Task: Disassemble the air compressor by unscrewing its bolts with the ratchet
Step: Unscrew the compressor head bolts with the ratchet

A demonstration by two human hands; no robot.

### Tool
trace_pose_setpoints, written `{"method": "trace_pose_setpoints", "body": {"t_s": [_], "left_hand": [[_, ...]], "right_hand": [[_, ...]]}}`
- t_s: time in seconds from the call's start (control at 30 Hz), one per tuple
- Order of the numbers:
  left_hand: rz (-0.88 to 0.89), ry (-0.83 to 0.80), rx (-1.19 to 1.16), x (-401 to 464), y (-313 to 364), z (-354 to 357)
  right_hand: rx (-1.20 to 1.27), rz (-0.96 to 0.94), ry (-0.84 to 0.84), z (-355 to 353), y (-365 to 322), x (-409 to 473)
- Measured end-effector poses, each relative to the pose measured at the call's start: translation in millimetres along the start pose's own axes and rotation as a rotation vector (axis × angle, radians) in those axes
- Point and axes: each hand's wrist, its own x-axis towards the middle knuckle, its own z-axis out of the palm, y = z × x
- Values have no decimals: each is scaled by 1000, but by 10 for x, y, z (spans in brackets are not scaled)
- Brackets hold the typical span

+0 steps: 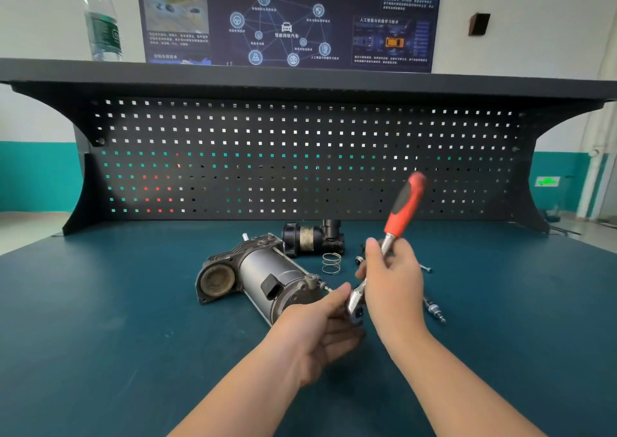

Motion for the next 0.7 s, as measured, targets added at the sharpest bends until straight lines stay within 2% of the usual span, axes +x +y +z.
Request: {"method": "trace_pose_setpoints", "body": {"t_s": [0.17, 0.23, 0.27, 0.3, 0.37, 0.47, 0.53, 0.57, 0.6, 0.63, 0.7], "left_hand": [[10, -27, -34, -10, 13, -1], [-14, -25, -55, -11, 19, -15], [-22, -32, -64, -14, 25, -17], [-29, -40, -77, -11, 27, -18], [-39, -62, -115, -20, 37, 0], [-42, -61, -155, -14, 41, 31], [-38, -56, -147, 1, 33, 37], [-36, -54, -132, 1, 29, 38], [-34, -52, -118, -3, 28, 39], [-33, -48, -107, -3, 25, 37], [-26, -35, -98, 11, 17, 24]], "right_hand": [[-311, -671, -219, 9, -124, -177], [-389, -781, -224, 27, -118, -209], [-375, -754, -201, 34, -110, -215], [-322, -672, -166, 43, -95, -209], [-188, -388, -70, 60, -50, -160], [19, 218, 75, 45, 69, 16], [307, 680, 130, 33, 170, 89], [419, 837, 144, 31, 212, 91], [457, 908, 142, 35, 242, 84], [419, 886, 123, 48, 268, 83], [250, 635, 120, 74, 262, 86]]}}
